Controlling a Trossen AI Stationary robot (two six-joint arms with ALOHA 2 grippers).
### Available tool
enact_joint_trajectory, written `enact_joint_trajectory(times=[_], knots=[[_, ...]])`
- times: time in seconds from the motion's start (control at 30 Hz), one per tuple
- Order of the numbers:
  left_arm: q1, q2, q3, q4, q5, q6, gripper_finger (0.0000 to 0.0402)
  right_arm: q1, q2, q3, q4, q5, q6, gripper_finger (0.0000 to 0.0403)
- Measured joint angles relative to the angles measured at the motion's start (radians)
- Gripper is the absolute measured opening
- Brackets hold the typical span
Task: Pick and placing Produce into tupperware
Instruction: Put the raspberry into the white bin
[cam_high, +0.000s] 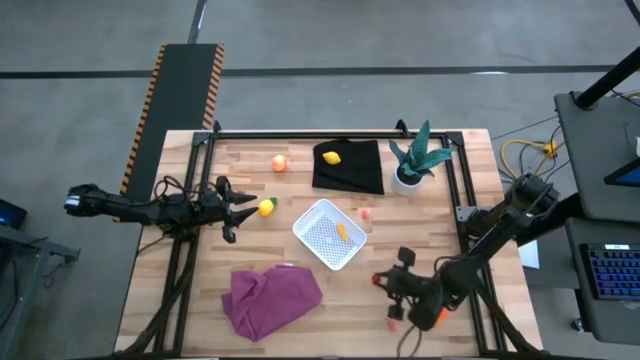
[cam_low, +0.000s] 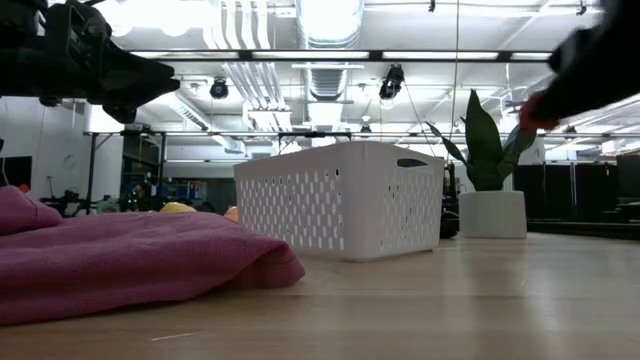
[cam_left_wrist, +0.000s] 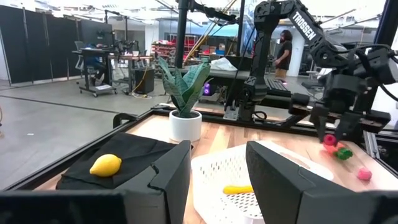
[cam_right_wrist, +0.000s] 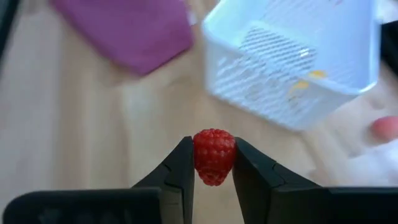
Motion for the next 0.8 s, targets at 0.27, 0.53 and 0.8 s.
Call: enact_joint_trajectory(times=[0.27,0.53,0.8], knots=[[0.0,-0.018,0.0,0.005,0.0,0.001,0.0142,-0.159,0.0,0.015,0.129,0.036,-0.27,0.0076],[0.0,-0.033,0.002,0.008,0.0,0.001,0.0142,-0.317,0.0,0.015,0.14,-0.049,-0.36,0.0076],[0.0,-0.033,0.002,0.008,0.0,0.001,0.0142,-0.382,0.0,0.015,0.125,-0.097,-0.415,0.0077]])
